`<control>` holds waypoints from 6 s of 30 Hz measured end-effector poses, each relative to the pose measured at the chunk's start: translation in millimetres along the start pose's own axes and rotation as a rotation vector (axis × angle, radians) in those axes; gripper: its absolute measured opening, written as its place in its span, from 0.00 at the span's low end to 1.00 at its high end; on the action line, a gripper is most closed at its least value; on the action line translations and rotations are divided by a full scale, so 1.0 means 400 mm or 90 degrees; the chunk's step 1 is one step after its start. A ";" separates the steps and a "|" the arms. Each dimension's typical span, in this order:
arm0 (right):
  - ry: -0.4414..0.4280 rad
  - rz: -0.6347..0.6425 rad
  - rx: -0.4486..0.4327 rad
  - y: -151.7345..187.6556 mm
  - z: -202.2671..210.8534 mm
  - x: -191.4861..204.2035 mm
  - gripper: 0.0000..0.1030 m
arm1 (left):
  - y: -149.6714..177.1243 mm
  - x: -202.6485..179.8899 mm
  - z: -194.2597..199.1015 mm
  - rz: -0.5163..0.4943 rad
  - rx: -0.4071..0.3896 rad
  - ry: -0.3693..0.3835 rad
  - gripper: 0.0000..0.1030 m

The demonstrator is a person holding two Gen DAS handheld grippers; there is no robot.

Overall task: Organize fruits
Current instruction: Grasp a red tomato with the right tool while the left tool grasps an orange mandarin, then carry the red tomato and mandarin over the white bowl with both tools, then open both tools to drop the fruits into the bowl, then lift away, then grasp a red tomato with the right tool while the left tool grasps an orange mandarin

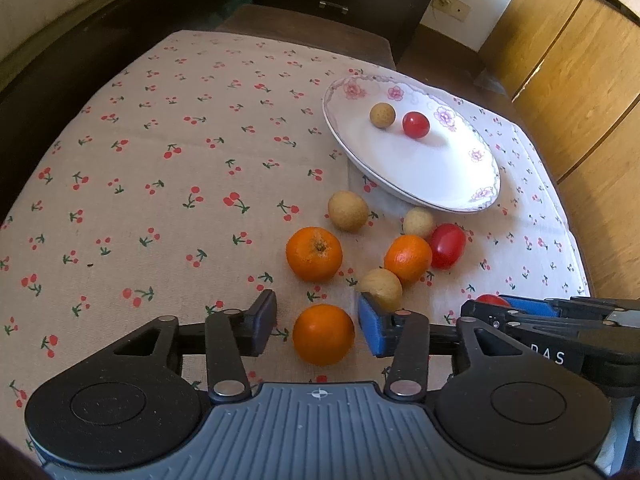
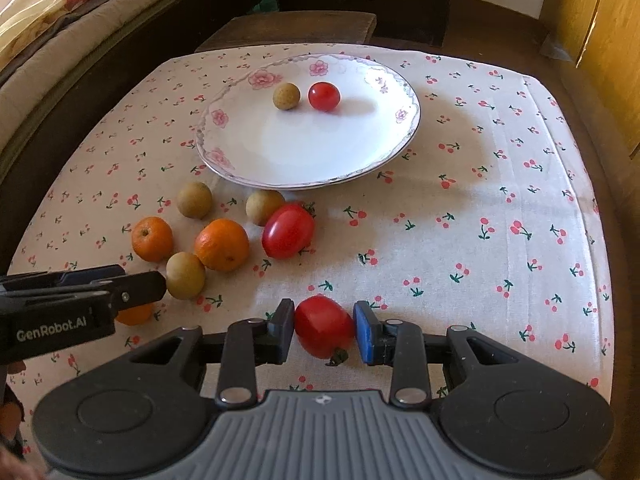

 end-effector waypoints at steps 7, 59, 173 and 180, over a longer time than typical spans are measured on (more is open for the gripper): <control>0.007 0.007 -0.001 0.002 0.002 0.002 0.32 | 0.019 -0.012 0.005 -0.031 -0.012 -0.017 0.53; -0.006 -0.055 -0.072 -0.039 0.128 0.009 0.32 | -0.065 -0.120 0.074 -0.071 -0.060 0.009 0.39; 0.014 -0.080 -0.070 -0.193 0.027 -0.033 0.32 | -0.186 -0.142 -0.033 -0.098 -0.055 -0.031 0.40; -0.006 -0.084 -0.058 -0.163 0.039 -0.013 0.32 | -0.161 -0.133 -0.011 -0.101 -0.049 -0.030 0.39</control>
Point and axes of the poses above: each gripper's, at about its wrist camera, not at the fingertips, and z roughly against the way its jaws point, x to its left, y to its underside, the point moved 8 cm from there along -z, roughly the way its jaws point, and after that the axes turned 4 degrees about y, right-handed, at the moved point
